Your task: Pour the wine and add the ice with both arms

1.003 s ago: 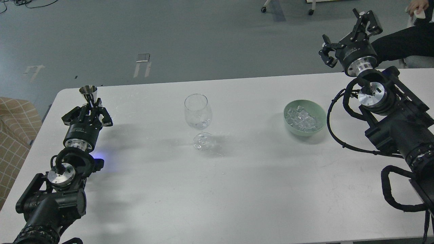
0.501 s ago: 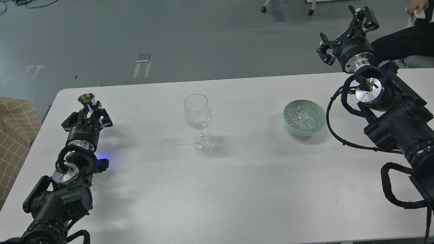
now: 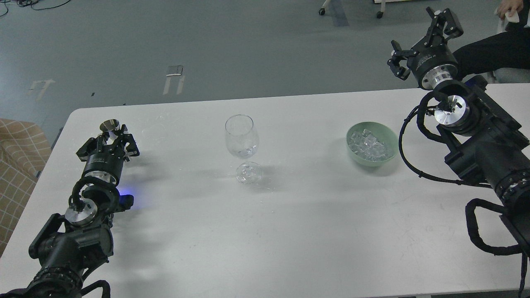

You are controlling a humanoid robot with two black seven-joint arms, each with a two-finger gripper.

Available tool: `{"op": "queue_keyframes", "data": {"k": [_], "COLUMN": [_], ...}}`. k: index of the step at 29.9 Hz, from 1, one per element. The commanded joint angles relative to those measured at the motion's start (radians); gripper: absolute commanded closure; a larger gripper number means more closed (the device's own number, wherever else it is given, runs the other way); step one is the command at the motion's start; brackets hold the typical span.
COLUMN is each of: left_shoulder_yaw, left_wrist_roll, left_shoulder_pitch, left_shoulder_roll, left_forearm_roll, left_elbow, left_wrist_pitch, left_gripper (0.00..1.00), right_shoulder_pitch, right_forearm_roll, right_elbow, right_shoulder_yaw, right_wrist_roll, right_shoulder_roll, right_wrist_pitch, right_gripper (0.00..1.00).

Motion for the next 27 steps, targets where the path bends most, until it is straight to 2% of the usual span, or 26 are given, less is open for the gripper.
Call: {"op": "queue_keyframes", "data": {"k": [1,10,14,20,23,25,27], "left_shoulder_yaw": [-0.002,-0.002,0.0,0.001,0.003,0.023,0.07], "left_wrist_roll": [0.001,0.011,0.011,0.007,0.001,0.003,0.011], "left_shoulder_pitch": [-0.001,-0.024,-0.038,-0.05,-0.05,-0.049,-0.053], "left_shoulder_roll": [0.0,0.016,0.016,0.016,0.023,0.049,0.097], "left_forearm_roll": [0.0,0.005,0.009,0.011,0.012,0.021,0.044], "left_elbow": [0.002,-0.005,-0.025,-0.09,-0.156,-0.203,-0.214], "left_wrist_pitch": [0.008,0.005,0.0,0.01,0.033,0.083,0.105], "left_gripper": [0.44,0.37,0.24,0.21,0.15,0.1,0.09], "right_shoulder_pitch": [-0.003,-0.002,-0.002,-0.011,-0.009,0.0,0.006], "right_forearm_roll": [0.0,0.0,0.002,0.003,0.003,0.002,-0.001], "right_elbow": [0.0,0.0,0.003,0.005,0.009,0.017,0.029], "right_shoulder_yaw": [0.0,0.002,0.002,0.003,0.005,0.003,0.002], "right_wrist_roll": [0.0,0.0,0.0,0.0,0.001,0.001,0.006], "right_shoulder_roll": [0.001,0.003,-0.002,-0.008,-0.019,-0.038,-0.065], "right_wrist_pitch": [0.0,0.0,0.0,0.0,0.002,0.008,0.008], "right_gripper": [0.0,0.0,0.0,0.0,0.0,0.0,0.0]}}
